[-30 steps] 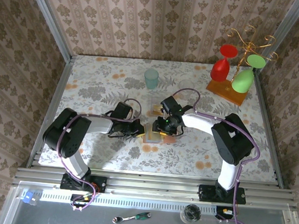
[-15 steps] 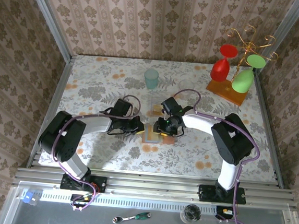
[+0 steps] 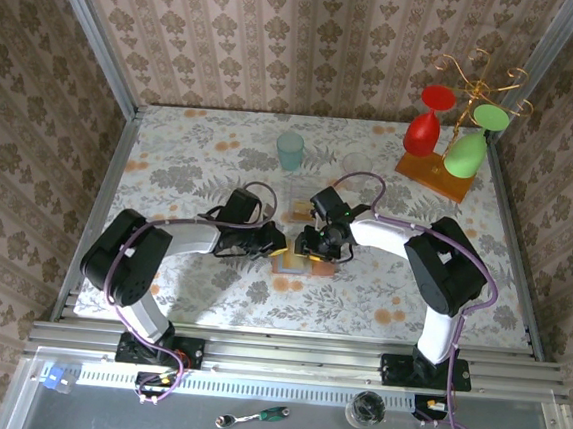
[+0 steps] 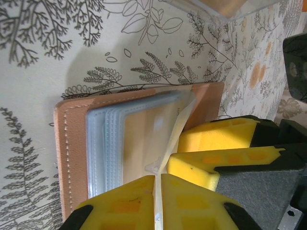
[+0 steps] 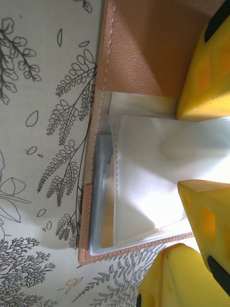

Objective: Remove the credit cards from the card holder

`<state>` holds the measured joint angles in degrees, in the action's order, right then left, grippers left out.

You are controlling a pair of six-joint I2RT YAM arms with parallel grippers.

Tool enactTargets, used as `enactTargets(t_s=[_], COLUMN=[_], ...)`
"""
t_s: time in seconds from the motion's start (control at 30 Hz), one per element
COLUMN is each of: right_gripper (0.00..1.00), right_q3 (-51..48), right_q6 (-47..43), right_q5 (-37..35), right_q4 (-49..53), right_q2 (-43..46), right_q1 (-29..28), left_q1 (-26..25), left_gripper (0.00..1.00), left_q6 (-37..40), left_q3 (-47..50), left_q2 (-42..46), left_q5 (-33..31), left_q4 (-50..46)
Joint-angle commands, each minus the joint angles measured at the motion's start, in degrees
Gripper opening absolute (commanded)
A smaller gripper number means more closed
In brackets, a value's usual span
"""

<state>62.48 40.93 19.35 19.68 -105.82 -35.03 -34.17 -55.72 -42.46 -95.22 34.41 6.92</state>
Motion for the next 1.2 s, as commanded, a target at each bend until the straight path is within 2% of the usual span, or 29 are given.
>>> enactTargets(t_s=[0.0, 0.7, 1.17], right_gripper=[0.38, 0.38, 0.37], right_q3=[-1.5, -2.3, -2.8], right_q6=[0.8, 0.7, 1.0], right_q5=[0.2, 1.5, 1.2], right_q4=[0.4, -1.1, -1.4], right_q2=[0.0, -0.1, 0.1], right_q1=[0.2, 0.2, 0.3], left_q1=[-0.5, -1.3, -1.3], left_gripper=[0.12, 0.14, 0.20], left_q6=[-0.9, -2.6, -0.1], left_q3=[-1.5, -1.5, -2.2], left_q2=[-1.7, -3.4, -0.3], left_q5=[1.4, 4.1, -0.3], left_q4=[1.2, 4.8, -1.3])
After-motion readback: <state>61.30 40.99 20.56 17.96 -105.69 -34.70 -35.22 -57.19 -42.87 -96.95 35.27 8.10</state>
